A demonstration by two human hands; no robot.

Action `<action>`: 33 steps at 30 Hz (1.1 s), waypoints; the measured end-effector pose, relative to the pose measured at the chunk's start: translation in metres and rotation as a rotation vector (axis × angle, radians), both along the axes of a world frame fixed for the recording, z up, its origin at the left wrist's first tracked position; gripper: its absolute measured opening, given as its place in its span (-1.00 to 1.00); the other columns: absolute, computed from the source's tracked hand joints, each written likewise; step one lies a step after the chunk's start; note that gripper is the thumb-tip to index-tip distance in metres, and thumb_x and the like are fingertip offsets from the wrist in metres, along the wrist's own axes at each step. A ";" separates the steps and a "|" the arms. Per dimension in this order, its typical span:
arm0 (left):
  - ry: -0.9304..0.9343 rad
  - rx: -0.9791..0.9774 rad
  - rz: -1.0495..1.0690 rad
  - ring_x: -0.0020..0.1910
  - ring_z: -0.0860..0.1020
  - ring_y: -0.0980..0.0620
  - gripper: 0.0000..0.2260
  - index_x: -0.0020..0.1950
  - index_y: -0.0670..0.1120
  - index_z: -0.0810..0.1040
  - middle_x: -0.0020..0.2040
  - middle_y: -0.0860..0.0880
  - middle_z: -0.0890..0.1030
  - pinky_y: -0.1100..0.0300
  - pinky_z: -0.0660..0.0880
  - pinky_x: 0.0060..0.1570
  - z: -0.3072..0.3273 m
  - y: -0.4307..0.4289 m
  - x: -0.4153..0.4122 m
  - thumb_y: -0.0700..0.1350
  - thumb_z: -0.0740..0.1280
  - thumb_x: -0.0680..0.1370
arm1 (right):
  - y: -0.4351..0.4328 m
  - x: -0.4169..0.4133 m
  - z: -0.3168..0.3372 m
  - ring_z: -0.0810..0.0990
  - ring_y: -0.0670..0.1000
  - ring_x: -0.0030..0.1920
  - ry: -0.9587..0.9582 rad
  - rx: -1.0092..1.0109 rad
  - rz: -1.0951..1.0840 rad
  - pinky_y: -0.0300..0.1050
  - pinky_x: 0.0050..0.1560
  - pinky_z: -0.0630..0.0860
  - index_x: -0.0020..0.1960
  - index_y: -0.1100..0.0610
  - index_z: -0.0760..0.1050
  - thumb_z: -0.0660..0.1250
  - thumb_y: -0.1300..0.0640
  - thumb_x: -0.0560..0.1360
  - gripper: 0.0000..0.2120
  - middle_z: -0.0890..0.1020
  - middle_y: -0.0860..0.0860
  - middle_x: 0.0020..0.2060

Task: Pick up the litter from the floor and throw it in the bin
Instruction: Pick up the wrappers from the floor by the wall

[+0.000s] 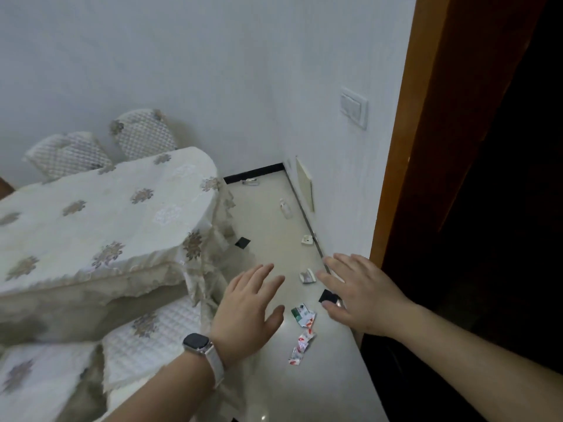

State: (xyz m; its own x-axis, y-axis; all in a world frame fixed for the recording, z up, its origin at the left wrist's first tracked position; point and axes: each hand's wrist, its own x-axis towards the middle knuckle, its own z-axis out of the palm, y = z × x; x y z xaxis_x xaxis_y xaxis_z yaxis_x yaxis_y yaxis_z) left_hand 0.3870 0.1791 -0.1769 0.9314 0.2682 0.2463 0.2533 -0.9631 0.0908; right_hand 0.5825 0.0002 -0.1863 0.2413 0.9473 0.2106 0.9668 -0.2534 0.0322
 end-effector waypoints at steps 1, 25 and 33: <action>0.003 -0.003 0.011 0.33 0.48 -0.15 -0.55 0.32 -0.02 0.52 0.37 -0.11 0.51 -0.06 0.44 0.27 -0.004 0.001 0.007 0.12 0.28 0.48 | 0.004 0.012 -0.005 0.52 0.14 0.28 0.013 0.005 0.025 0.10 0.28 0.45 0.29 0.04 0.52 0.16 -0.24 0.47 -0.47 0.56 0.10 0.26; 0.145 -0.321 0.210 0.31 0.47 -0.15 -0.54 0.33 -0.02 0.49 0.35 -0.10 0.51 -0.04 0.42 0.25 -0.134 0.114 0.062 0.09 0.24 0.45 | 0.123 0.072 -0.119 0.20 0.06 0.49 0.250 -0.336 0.005 0.01 0.45 0.15 0.53 0.00 0.21 0.04 -0.25 0.59 -0.41 0.27 0.02 0.51; 0.217 -0.536 0.354 0.29 0.50 -0.22 -0.48 0.35 -0.09 0.50 0.35 -0.18 0.51 -0.14 0.49 0.21 -0.230 0.175 0.065 0.11 0.19 0.46 | 0.195 0.082 -0.185 0.37 0.09 0.40 0.325 -0.415 -0.025 0.02 0.35 0.33 0.45 0.05 0.34 0.14 -0.18 0.55 -0.46 0.41 0.06 0.42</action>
State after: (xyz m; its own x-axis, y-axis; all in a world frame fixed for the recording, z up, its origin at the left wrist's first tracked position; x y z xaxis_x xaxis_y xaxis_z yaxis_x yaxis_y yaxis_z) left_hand 0.4520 0.3538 -0.4071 0.7783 0.5989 -0.1887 0.6116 -0.6548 0.4441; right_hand 0.6644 0.1955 -0.3717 0.2552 0.9284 -0.2701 0.9375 -0.3059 -0.1657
